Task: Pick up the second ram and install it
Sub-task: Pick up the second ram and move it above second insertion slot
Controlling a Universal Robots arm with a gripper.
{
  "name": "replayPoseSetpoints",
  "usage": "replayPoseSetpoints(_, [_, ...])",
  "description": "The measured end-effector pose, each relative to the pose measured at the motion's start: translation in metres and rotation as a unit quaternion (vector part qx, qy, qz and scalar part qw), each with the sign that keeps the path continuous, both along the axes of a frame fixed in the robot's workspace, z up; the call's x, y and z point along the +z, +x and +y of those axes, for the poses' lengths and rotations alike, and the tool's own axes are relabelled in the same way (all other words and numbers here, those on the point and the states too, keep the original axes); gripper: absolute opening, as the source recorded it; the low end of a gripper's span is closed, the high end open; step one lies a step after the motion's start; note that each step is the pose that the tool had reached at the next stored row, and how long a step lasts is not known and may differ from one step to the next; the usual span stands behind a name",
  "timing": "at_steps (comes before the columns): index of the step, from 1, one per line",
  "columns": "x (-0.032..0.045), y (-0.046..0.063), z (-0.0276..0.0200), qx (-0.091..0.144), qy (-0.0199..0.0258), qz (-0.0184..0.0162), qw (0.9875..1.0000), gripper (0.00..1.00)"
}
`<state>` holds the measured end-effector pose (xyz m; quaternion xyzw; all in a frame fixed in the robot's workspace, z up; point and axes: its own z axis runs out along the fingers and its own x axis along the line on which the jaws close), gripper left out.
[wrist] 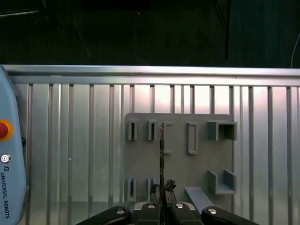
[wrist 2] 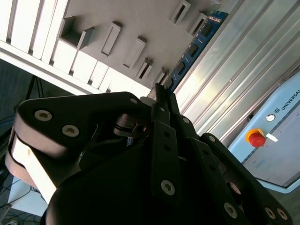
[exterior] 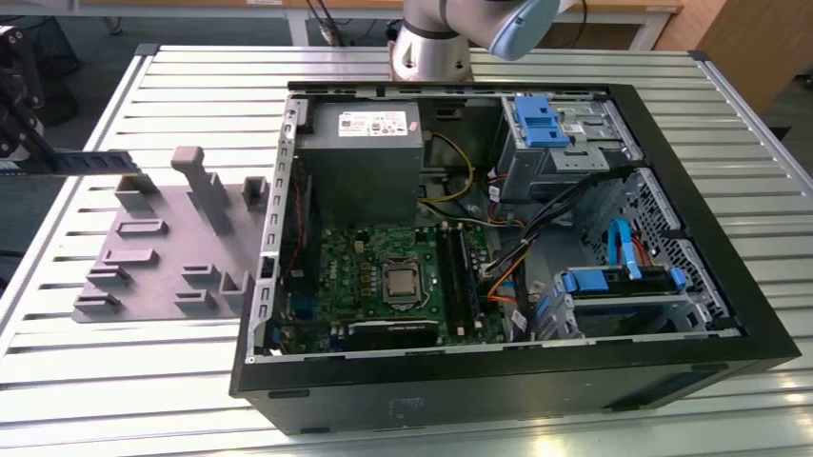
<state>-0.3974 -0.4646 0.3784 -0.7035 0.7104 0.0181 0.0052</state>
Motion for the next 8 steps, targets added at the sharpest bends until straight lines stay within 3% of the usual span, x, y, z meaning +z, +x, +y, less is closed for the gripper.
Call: replayPoseSetpoints(8, [0.0057, 0.0, 0.0, 0.0, 0.0, 0.0, 1.0, 0.14])
